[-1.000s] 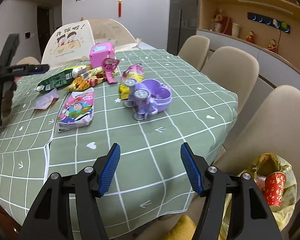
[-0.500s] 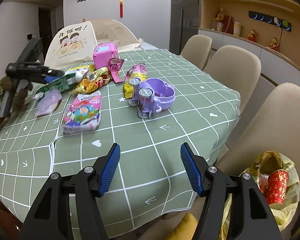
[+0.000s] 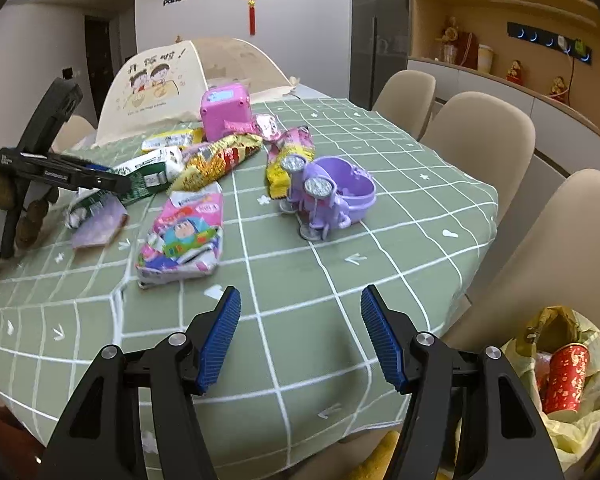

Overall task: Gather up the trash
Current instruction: 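Grasp the green-white milk carton pack with the left tool while the right tool grasps the pink tissue pack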

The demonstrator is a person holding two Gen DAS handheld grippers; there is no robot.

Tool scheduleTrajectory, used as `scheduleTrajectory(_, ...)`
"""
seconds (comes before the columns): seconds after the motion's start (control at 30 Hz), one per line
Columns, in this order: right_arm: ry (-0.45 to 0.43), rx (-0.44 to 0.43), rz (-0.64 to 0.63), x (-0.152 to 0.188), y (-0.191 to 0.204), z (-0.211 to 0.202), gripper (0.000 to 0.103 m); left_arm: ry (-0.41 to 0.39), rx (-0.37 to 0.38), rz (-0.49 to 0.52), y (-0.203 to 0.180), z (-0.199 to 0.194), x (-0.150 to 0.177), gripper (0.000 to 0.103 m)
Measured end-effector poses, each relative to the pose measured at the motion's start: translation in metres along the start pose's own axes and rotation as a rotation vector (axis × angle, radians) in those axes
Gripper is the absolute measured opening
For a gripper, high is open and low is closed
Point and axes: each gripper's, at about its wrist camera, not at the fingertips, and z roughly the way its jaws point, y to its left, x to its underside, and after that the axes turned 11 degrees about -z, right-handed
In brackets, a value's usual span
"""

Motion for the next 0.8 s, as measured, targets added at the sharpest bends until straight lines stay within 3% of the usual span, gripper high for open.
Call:
scheduleTrajectory(0.17, -0.012, -0.057, -0.022, -0.025, 0.012, 0.007, 0.059, -0.112, 0.026, -0.066, -0.004, -0.021, 0.001, 0.047)
scheduleTrajectory(0.37, 0.033, -0.133, -0.062, -0.048, 0.038, 0.036, 0.059, -0.216, -0.061, -0.065, -0.011, -0.039, 0.010, 0.047)
scheduleTrajectory(0.67, 0.143, -0.204, -0.056, -0.065, 0.055, 0.085, 0.059, -0.199, -0.025, -0.078, -0.011, -0.038, 0.013, 0.047)
scheduleTrajectory(0.8, 0.142, -0.178, -0.133, -0.068, 0.065, 0.087, 0.058, -0.186, -0.041, -0.076, -0.011, -0.033, 0.014, 0.047)
